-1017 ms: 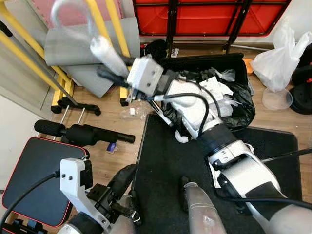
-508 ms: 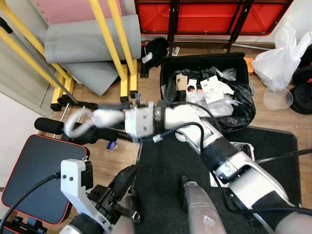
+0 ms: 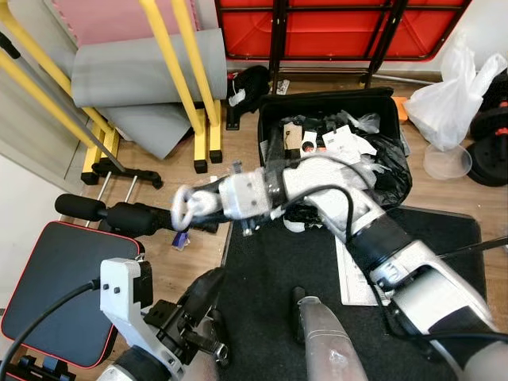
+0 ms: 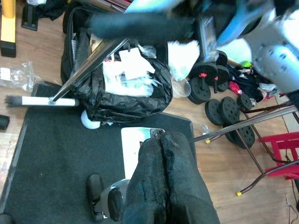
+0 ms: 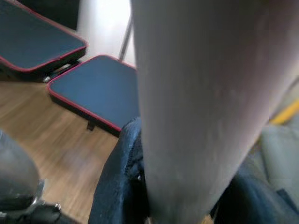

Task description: Sweep floor

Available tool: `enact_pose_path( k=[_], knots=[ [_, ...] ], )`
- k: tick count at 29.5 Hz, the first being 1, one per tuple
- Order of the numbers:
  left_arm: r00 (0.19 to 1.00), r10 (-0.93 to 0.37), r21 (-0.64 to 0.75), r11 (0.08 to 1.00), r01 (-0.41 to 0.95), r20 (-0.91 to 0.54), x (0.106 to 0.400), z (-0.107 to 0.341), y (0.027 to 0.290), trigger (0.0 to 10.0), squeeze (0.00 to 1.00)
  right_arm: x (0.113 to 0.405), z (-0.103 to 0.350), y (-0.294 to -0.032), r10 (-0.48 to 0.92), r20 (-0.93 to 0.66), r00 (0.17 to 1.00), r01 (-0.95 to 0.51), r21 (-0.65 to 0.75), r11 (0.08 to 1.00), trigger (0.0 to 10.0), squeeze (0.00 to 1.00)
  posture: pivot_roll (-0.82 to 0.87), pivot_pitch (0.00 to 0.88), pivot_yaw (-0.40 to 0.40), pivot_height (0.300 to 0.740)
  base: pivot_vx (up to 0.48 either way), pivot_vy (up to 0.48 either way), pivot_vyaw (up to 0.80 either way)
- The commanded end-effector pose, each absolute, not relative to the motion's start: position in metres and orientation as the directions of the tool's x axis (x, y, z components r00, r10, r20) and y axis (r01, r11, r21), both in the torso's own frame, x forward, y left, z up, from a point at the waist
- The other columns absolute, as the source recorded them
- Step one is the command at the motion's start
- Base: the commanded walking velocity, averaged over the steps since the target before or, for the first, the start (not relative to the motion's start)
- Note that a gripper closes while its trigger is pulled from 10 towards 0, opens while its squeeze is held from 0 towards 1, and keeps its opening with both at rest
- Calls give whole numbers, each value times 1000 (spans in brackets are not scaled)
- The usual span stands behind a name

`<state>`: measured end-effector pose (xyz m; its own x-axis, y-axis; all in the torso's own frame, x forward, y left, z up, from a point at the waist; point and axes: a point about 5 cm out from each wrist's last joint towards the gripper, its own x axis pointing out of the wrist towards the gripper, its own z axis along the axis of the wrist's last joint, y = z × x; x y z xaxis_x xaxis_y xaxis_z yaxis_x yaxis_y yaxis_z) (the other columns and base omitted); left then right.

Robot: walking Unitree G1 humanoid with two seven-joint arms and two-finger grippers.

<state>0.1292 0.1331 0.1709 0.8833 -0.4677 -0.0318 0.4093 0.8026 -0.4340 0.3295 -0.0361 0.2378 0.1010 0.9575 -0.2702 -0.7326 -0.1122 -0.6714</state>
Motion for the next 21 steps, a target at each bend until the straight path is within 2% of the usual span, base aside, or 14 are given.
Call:
enact_pose_path(
  k=[1, 2, 3, 5, 6, 7, 8, 12, 17, 18, 20, 21],
  knots=[
    [887, -458, -441, 809, 389, -57, 128, 167, 135, 10000, 0, 332, 257, -33, 959, -257, 120, -724, -683, -93, 10000, 0, -33, 362, 16, 740, 0, 0, 0],
    [887, -458, -441, 809, 389, -57, 128, 167, 135, 10000, 0, 332, 257, -33, 959, -257, 120, -724, -683, -93, 10000, 0, -33, 362, 16, 740, 0, 0, 0],
    [887, -458, -442, 808, 390, -56, 128, 167, 135, 10000, 0, 340, 267, -38, 951, -258, 169, -740, -670, -50, 10000, 0, -33, 362, 15, 740, 0, 0, 0],
    [887, -458, -442, 808, 390, -56, 128, 167, 135, 10000, 0, 340, 267, -38, 951, -258, 169, -740, -670, -50, 10000, 0, -33, 362, 15, 740, 0, 0, 0],
    [887, -459, -443, 807, 390, -55, 128, 167, 135, 10000, 0, 350, 279, -44, 935, -258, 242, -762, -647, 19, 10000, 0, -37, 361, 15, 740, 0, 0, 0],
    [887, -459, -443, 807, 390, -55, 128, 167, 135, 10000, 0, 350, 279, -44, 935, -258, 242, -762, -647, 19, 10000, 0, -37, 361, 15, 740, 0, 0, 0],
    [886, -460, -445, 806, 391, -54, 128, 167, 134, 10000, 0, 356, 288, -50, 918, -261, 298, -761, -645, 64, 10000, 0, -37, 361, 16, 740, 0, 0, 0],
    [886, -461, -447, 804, 392, -53, 129, 167, 134, 10000, 0, 362, 296, -58, 887, -286, 363, -755, -648, 100, 10000, 0, -40, 361, 16, 740, 0, 0, 0],
    [886, -462, -448, 803, 393, -51, 129, 167, 134, 10000, 0, 363, 290, -66, 858, -356, 370, -795, -599, 94, 10000, 0, -48, 360, 13, 740, 0, 0, 0],
    [885, -462, -449, 802, 393, -49, 130, 167, 133, 10000, 0, 361, 286, -68, 853, -390, 347, -838, -537, 95, 10000, 0, -49, 359, 13, 740, 0, 0, 0],
    [885, -462, -449, 802, 393, -49, 130, 167, 133, 10000, 0, 361, 286, -68, 853, -390, 347, -838, -537, 95, 10000, 0, -49, 359, 13, 740, 0, 0, 0],
    [885, -462, -450, 801, 394, -48, 130, 167, 133, 10000, 0, 356, 280, -70, 853, -426, 301, -882, -464, 80, 10000, 0, -50, 359, 13, 740, 0, 0, 0]
  ],
)
